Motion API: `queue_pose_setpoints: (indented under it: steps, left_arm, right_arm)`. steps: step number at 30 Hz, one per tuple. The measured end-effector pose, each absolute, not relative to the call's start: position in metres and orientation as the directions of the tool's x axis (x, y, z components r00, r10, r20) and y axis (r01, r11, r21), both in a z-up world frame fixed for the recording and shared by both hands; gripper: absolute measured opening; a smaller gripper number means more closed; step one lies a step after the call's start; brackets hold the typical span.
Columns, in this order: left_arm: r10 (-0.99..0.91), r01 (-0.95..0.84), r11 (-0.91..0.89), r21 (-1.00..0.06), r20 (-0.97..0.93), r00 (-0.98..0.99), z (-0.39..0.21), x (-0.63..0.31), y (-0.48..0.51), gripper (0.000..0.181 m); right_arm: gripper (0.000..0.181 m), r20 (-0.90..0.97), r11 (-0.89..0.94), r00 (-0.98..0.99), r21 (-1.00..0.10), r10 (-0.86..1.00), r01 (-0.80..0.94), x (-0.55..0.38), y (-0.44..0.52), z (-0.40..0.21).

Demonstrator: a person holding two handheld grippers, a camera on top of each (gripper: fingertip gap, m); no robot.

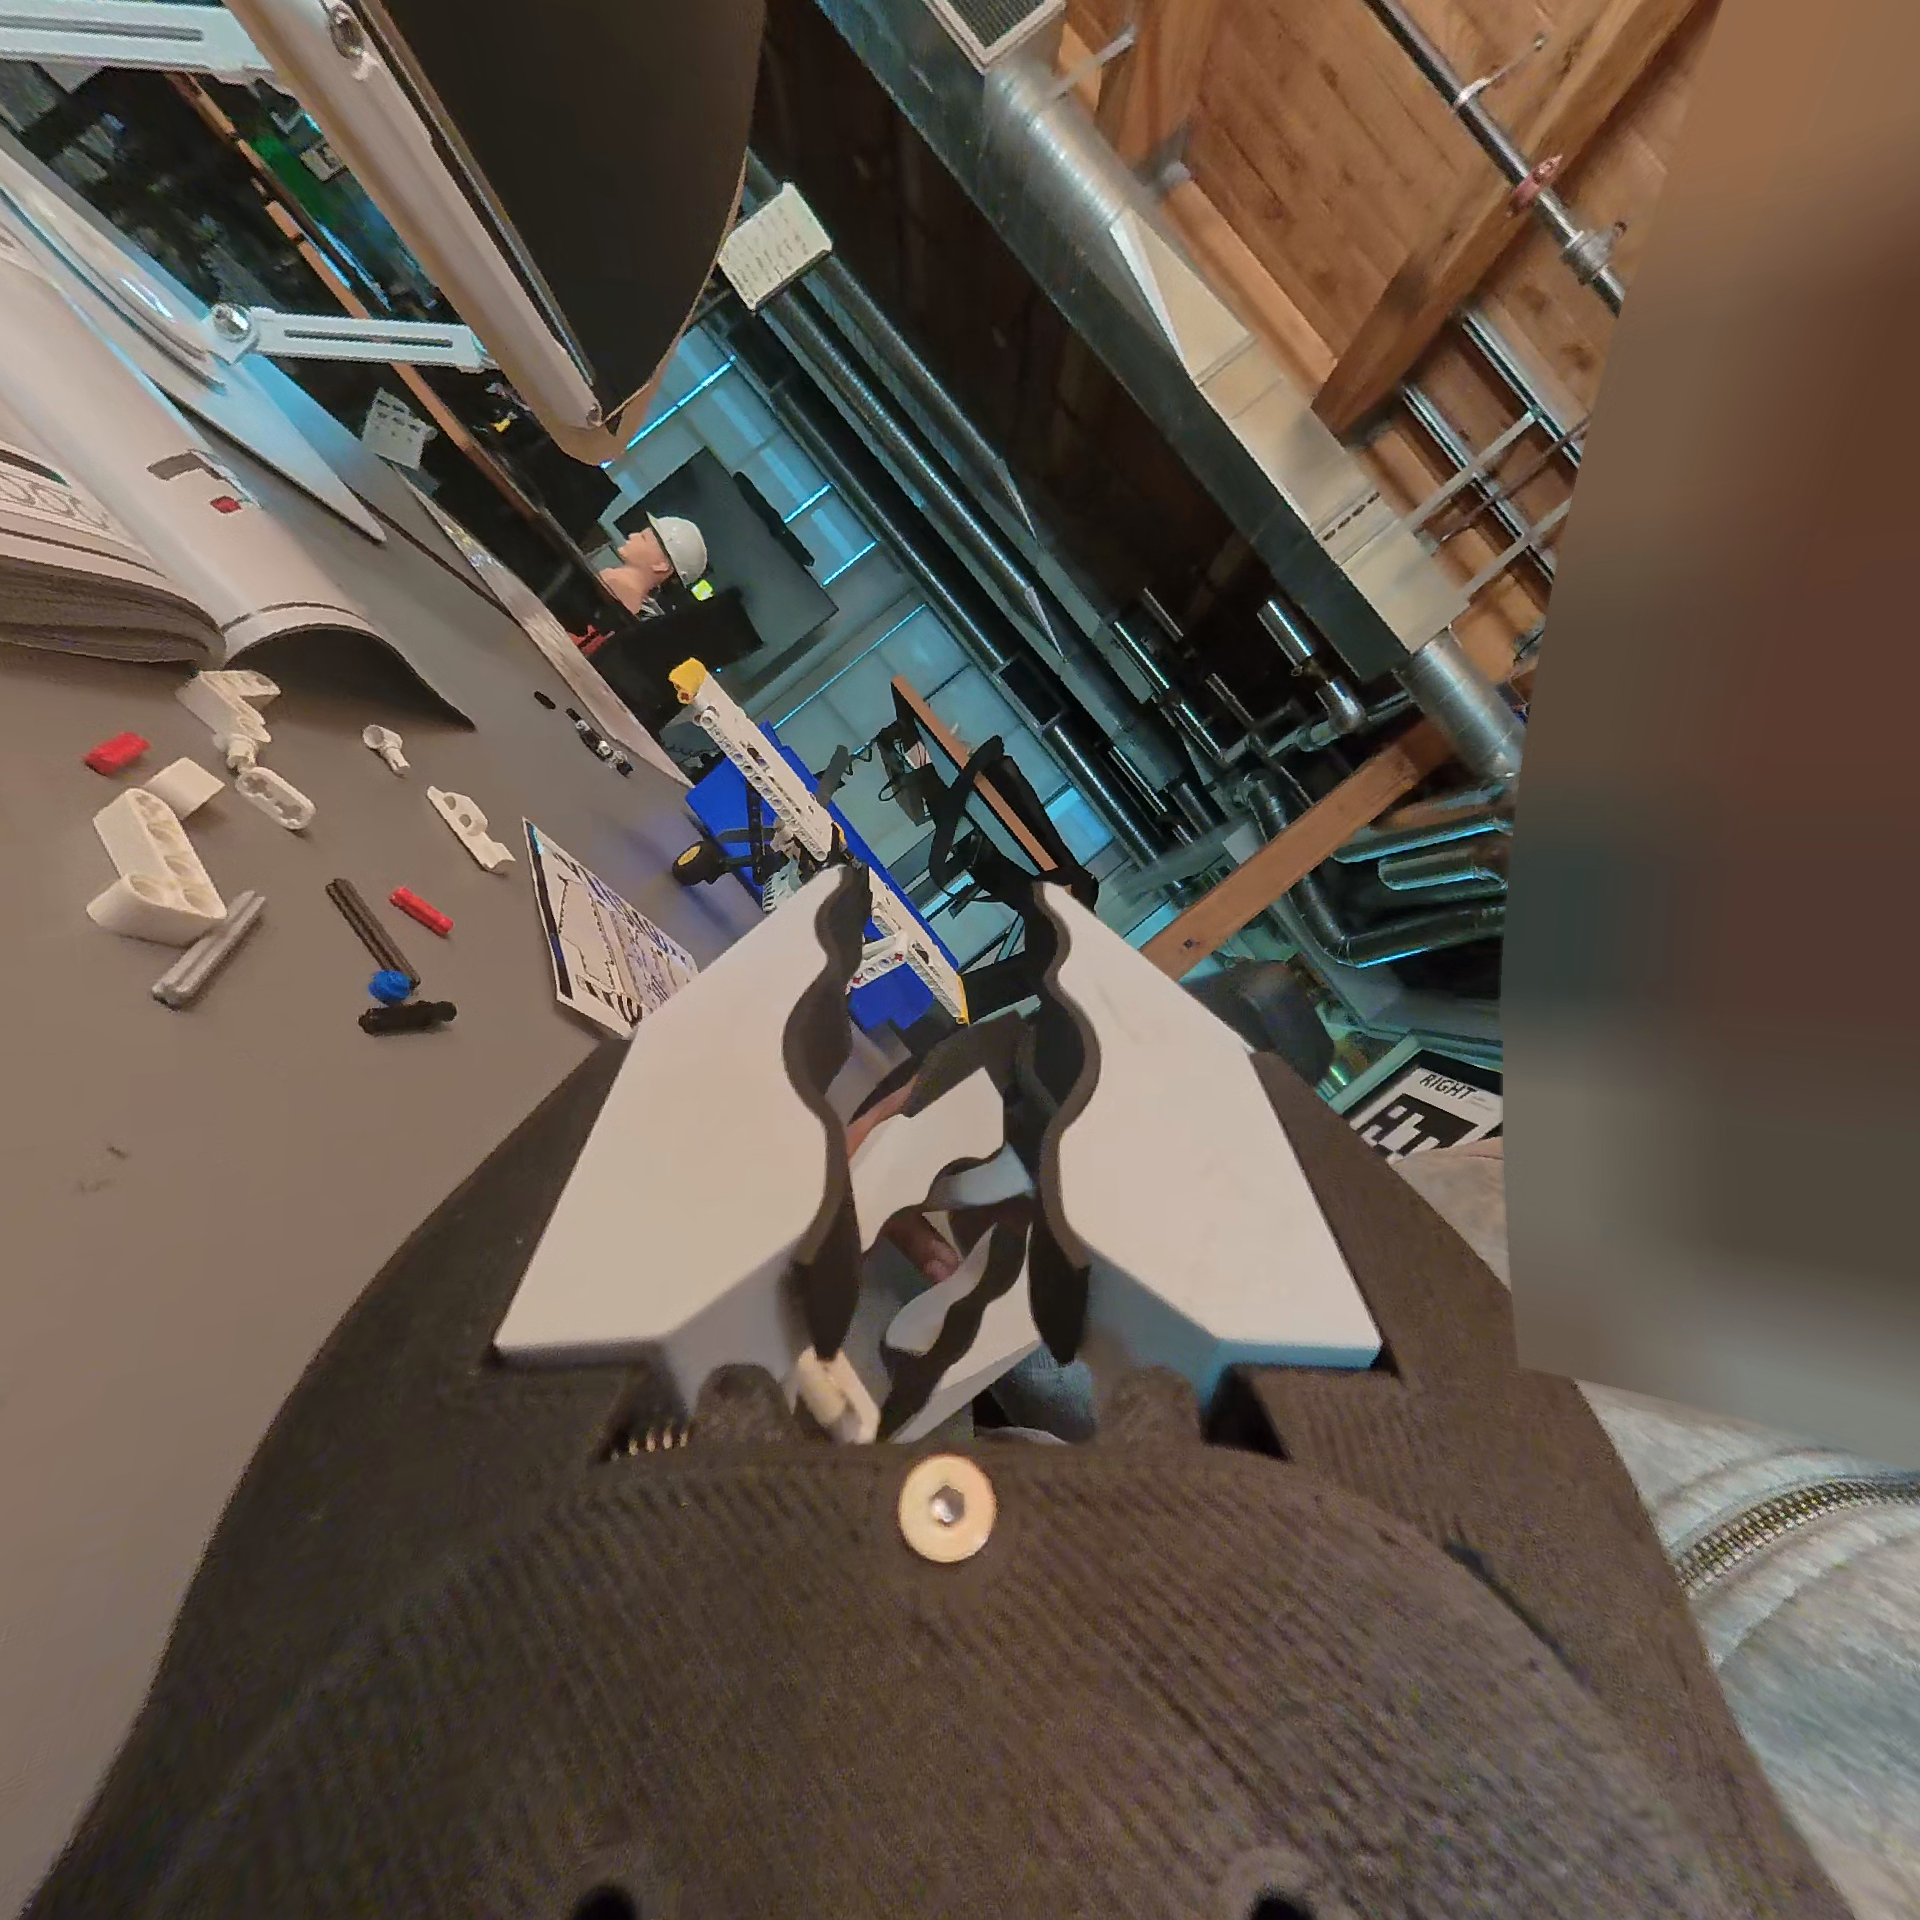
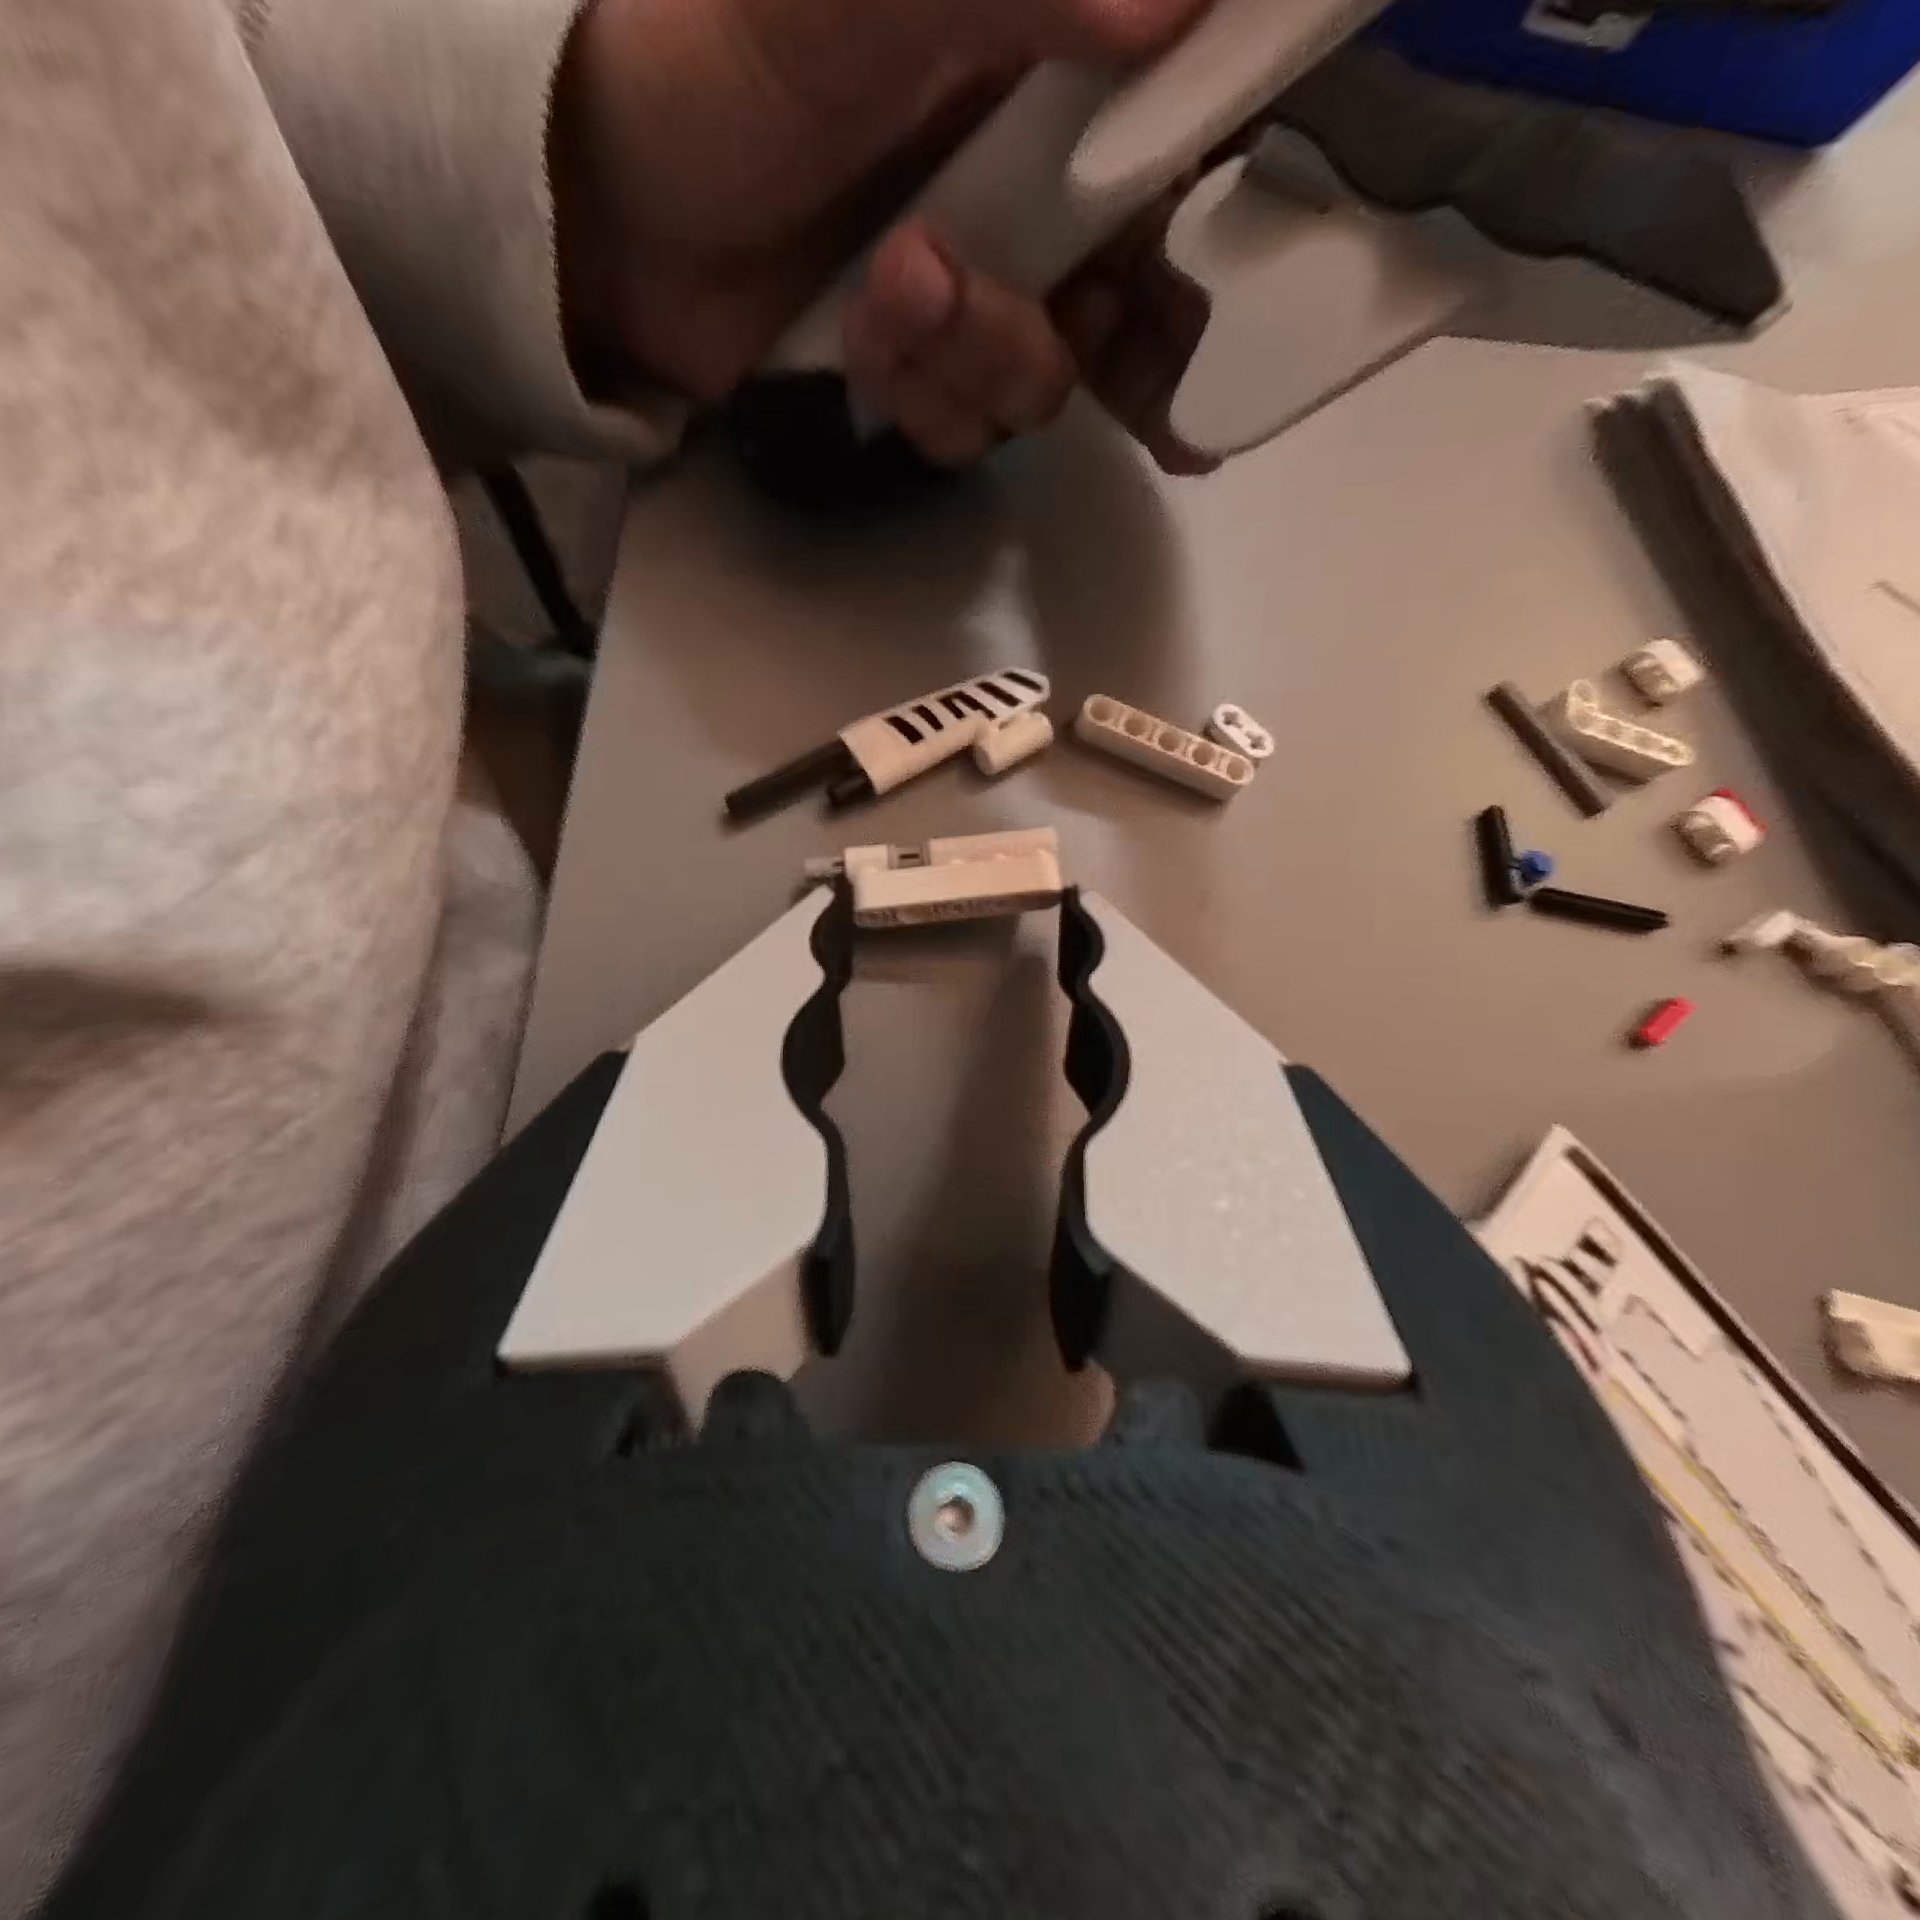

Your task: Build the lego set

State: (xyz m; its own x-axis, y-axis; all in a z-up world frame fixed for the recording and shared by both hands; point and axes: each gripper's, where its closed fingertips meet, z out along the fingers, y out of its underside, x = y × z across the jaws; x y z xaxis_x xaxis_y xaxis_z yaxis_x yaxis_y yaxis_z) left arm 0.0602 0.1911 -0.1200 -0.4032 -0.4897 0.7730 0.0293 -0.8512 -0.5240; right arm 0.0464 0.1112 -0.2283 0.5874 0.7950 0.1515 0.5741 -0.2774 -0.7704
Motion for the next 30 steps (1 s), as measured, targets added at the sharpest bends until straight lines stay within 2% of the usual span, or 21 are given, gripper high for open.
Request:
queue_pose_setpoints:
  steps: [5,12,16,19,27,30]
  left_arm:
    - [-0.487,0.025,-0.852,-0.523,0.773,-0.405,-0.12,0.06,0.19,0.028]
    - [-0.483,0.018,-0.852,-0.523,0.774,-0.409,-0.12,0.061,0.189,0.028]
    - [-0.479,0.018,-0.855,-0.518,0.775,-0.412,-0.12,0.06,0.189,0.028]
    - [-0.476,0.019,-0.857,-0.516,0.776,-0.414,-0.12,0.06,0.19,0.028]
    - [-0.472,0.019,-0.859,-0.512,0.777,-0.417,-0.119,0.06,0.19,0.027]
    - [-0.47,0.017,-0.859,-0.511,0.777,-0.419,-0.119,0.06,0.19,0.027]
  right_arm:
    - [0.039,-0.023,-0.328,0.479,-0.758,0.877,0.564,0.041,0.1,-0.234]
    - [0.041,-0.002,-0.234,0.354,-0.753,0.935,0.615,0.035,0.102,-0.233]
    - [0.057,0.01,-0.26,0.404,-0.751,0.915,0.607,0.04,0.106,-0.231]
    - [0.063,0.026,-0.271,0.438,-0.752,0.899,0.601,0.045,0.107,-0.23]
    - [0.058,0.005,-0.292,0.447,-0.751,0.894,0.592,0.046,0.103,-0.228]
    - [0.049,-0.012,-0.303,0.449,-0.754,0.893,0.582,0.046,0.103,-0.227]
